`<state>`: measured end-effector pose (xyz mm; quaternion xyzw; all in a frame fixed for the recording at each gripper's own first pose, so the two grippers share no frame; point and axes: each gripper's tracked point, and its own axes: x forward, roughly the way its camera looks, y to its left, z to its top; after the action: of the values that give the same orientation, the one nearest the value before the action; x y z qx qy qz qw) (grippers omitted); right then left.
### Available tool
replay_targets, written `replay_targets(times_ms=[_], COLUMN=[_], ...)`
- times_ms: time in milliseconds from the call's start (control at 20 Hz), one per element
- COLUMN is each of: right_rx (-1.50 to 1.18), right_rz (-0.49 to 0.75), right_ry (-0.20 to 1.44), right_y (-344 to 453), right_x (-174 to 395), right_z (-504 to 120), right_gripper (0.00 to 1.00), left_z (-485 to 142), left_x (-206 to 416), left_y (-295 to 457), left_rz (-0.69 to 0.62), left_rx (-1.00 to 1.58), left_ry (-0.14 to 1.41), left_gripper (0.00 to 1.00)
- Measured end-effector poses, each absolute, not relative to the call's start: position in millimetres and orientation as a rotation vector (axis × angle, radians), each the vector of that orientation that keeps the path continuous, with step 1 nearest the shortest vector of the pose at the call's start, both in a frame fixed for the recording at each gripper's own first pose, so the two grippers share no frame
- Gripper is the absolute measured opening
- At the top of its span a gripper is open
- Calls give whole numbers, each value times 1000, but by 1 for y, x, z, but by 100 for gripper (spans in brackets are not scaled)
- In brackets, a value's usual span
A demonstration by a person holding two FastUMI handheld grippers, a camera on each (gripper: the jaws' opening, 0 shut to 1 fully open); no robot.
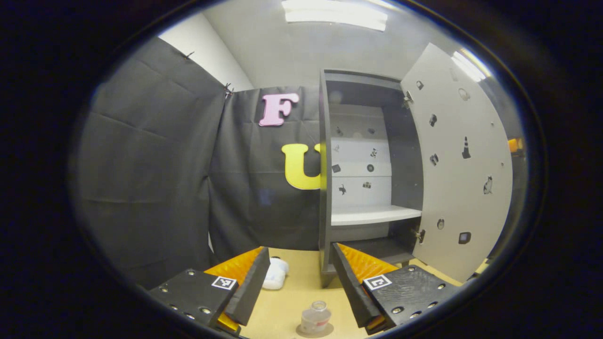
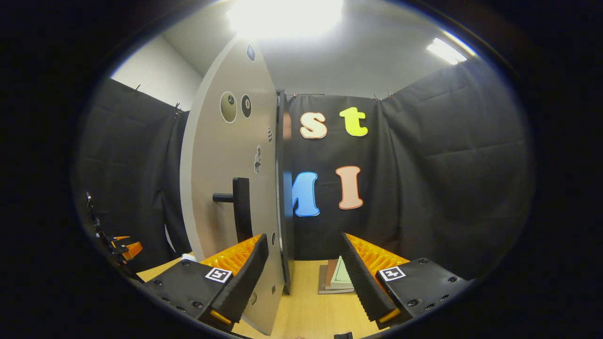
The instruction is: Open the cabinet door with the right hand, grasp the bottle in the cabinet with the left hand and place it on the coaster, then close the cabinet door with the right hand.
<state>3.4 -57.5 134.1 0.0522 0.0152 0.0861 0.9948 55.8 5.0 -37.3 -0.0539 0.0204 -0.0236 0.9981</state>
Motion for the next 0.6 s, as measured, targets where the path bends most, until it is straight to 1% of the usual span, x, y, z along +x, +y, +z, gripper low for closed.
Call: replay_targets(times_ms=[50, 150, 200, 250, 350, 500, 550, 600], right_rx=[109, 116, 117, 119, 125, 143, 144, 144], right_rz=[181, 203, 217, 231, 259, 310, 322, 326], right_ry=[34, 40, 42, 44, 50, 55, 56, 54], right_y=[-52, -40, -35, -29, -18, 0, 6, 10], right_x=[2, 0, -1, -1, 1, 4, 4, 6], right_z=[133, 134, 135, 136, 135, 137, 137, 138], right_gripper=[97, 97, 97, 97, 97, 97, 97, 97], left_z=[-37, -42, -43, -44, -46, -47, -48, -48], left_x=[57, 60, 62, 62, 66, 67, 68, 69], left_y=[6, 8, 10, 13, 19, 31, 34, 37], left_rz=[-53, -60, -61, -61, -58, -47, -43, -39], left_rx=[-112, -120, -123, -125, -125, -129, -130, -131], left_ry=[42, 44, 45, 46, 47, 45, 45, 46], left_gripper=[80, 82, 80, 82, 80, 82, 80, 82])
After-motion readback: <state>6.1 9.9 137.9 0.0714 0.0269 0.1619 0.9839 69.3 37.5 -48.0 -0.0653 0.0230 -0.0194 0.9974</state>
